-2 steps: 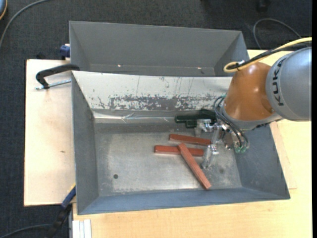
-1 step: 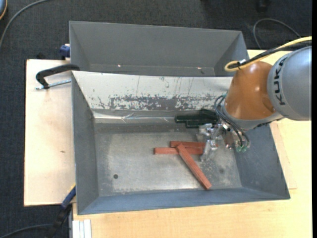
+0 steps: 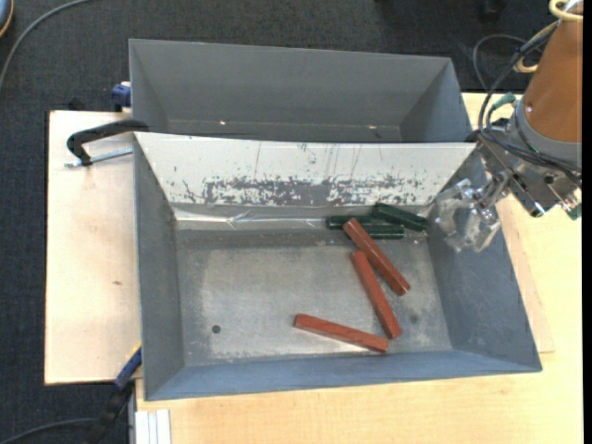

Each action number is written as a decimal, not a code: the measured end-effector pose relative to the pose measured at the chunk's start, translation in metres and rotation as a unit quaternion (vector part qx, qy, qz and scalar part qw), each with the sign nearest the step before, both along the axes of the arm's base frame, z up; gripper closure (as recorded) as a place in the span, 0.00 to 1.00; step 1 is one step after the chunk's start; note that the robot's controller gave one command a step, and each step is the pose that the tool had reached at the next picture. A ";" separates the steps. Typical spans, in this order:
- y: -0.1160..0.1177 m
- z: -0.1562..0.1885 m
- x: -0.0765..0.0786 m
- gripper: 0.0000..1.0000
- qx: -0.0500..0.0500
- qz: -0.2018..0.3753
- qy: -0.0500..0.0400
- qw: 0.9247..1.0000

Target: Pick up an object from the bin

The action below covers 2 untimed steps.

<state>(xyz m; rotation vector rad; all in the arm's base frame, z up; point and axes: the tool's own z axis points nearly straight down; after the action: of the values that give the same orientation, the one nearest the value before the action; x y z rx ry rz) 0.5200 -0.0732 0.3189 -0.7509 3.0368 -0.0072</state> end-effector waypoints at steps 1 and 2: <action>0.006 -0.107 -0.008 1.00 0.002 0.005 0.010 1.000; 0.006 -0.102 -0.006 0.00 0.001 0.005 0.005 1.000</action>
Offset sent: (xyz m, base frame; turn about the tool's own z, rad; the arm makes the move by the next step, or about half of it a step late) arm -0.0071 0.0048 -0.1034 -0.0098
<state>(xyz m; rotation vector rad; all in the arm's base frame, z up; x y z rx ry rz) 0.5139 -0.0675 0.2165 -0.7678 3.0429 0.0004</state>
